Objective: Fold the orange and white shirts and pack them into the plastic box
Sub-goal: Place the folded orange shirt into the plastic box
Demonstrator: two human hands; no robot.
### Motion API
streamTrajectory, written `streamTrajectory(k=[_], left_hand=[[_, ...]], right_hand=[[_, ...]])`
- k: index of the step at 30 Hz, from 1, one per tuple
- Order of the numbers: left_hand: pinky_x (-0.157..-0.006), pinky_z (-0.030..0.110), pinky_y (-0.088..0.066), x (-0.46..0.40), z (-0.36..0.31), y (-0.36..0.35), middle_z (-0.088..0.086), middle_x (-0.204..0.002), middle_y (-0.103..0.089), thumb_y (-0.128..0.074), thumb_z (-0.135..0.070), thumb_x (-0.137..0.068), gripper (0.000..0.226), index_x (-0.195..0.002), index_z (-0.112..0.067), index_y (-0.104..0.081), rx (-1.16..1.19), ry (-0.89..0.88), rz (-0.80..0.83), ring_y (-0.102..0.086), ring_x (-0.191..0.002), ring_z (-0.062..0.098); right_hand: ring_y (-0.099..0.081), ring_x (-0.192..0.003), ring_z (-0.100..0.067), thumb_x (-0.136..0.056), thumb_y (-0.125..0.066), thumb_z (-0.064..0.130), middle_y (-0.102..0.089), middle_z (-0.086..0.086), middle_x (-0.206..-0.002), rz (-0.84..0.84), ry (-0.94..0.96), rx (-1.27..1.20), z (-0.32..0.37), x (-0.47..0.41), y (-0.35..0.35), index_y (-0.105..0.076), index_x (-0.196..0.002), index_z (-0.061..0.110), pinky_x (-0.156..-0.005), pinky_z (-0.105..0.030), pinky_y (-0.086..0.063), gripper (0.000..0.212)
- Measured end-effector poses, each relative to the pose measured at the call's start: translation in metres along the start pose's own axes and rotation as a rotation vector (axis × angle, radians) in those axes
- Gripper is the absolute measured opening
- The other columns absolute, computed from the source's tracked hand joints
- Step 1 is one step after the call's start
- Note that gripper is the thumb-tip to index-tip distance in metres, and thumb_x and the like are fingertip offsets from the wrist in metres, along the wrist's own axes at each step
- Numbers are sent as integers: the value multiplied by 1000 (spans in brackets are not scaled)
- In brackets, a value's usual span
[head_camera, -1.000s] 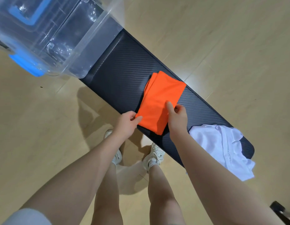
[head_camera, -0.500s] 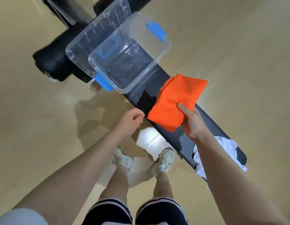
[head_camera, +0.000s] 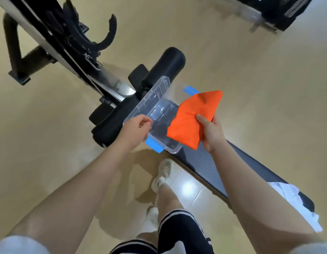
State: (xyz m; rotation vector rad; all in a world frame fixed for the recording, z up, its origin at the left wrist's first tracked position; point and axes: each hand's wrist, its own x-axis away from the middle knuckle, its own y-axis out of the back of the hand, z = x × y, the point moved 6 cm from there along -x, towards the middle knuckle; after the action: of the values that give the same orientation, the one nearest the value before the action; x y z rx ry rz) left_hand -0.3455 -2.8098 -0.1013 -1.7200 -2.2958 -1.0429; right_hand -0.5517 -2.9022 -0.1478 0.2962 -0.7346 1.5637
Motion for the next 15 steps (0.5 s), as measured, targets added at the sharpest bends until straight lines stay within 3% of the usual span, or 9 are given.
streamTrajectory(k=[4, 8, 10, 12, 15], left_hand=[[-71, 23, -46, -59, -5, 17, -6, -81, -61, -49, -14, -92, 13, -95, -19, -60, -113, -62, -22, -58, -78, 14], [-85, 30, -47, -118, 1, 19, 2, -100, -61, -48, -12, -92, 19, -102, -14, -64, -324, -170, -10, -56, -93, 17], [-92, 43, -46, -143, 8, 12, 4, -107, -61, -51, -13, -88, 21, -102, -15, -67, -502, -311, -6, -56, -101, 23], [-91, 52, -45, -160, 17, 2, 9, -118, -57, -55, -15, -85, 25, -106, -15, -67, -582, -361, 49, -55, -107, 28], [-86, 52, -48, -172, 27, -11, 15, -128, -49, -44, -27, -85, 37, -111, -11, -65, -603, -406, 120, -54, -105, 31]], right_hand=[[-63, -86, -17, -86, -54, -1, -65, -4, -103, -56, -64, -48, -25, -57, -28, -50, -126, 14, -74, -31, -54, 42], [-65, -61, -11, -80, -49, -5, -71, 6, -70, -167, -164, -157, -55, -109, -45, -58, -101, 21, -53, -21, -53, 35], [-59, -54, -12, -76, -45, -7, -66, 7, -58, -256, -186, -134, -72, -129, -45, -59, -87, 18, -50, -18, -48, 31], [-50, -53, -14, -72, -42, -6, -59, 8, -49, -322, -243, -128, -91, -144, -46, -53, -71, 18, -51, -21, -40, 27], [-40, -53, -16, -61, -51, 3, -51, 5, -45, -478, -305, -8, -115, -160, -33, -47, -59, 16, -50, -24, -30, 14]])
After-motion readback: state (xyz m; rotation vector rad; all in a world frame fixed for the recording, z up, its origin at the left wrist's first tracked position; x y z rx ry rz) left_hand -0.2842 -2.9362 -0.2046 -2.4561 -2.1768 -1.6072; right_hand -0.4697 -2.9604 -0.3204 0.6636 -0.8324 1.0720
